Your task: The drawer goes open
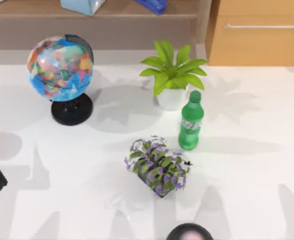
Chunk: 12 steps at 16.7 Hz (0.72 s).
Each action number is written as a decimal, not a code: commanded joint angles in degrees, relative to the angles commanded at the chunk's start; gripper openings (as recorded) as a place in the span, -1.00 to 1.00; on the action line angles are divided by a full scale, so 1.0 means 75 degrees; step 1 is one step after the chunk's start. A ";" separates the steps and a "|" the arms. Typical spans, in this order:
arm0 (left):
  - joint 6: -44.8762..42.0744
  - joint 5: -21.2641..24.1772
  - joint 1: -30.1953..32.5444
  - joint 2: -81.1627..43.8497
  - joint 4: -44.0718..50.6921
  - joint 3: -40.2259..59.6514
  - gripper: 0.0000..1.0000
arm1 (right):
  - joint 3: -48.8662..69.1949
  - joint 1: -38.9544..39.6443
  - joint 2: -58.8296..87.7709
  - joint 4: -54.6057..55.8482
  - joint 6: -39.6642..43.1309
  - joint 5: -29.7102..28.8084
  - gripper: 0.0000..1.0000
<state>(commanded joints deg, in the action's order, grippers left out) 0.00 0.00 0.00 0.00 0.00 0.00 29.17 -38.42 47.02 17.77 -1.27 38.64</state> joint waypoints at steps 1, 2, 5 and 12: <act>0.0000 0.0000 0.0000 0.0000 0.0000 0.0000 1.00 | 0.0240 -0.0346 0.0398 0.0142 -0.0013 0.0342 1.00; 0.0000 0.0000 0.0000 0.0000 0.0000 0.0000 1.00 | 0.0457 -0.0648 0.0727 0.0270 -0.0021 0.0633 1.00; 0.0000 0.0000 0.0000 0.0000 0.0000 0.0000 1.00 | 0.0850 -0.1160 0.1250 0.0514 0.0013 0.1077 1.00; 0.0000 0.0000 0.0000 0.0000 0.0000 0.0000 1.00 | 0.0871 -0.0993 0.1490 0.0653 0.0260 0.0869 1.00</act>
<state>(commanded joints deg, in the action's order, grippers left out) 0.00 0.00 0.00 0.00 0.00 0.00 35.70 -45.87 58.20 22.67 0.68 45.16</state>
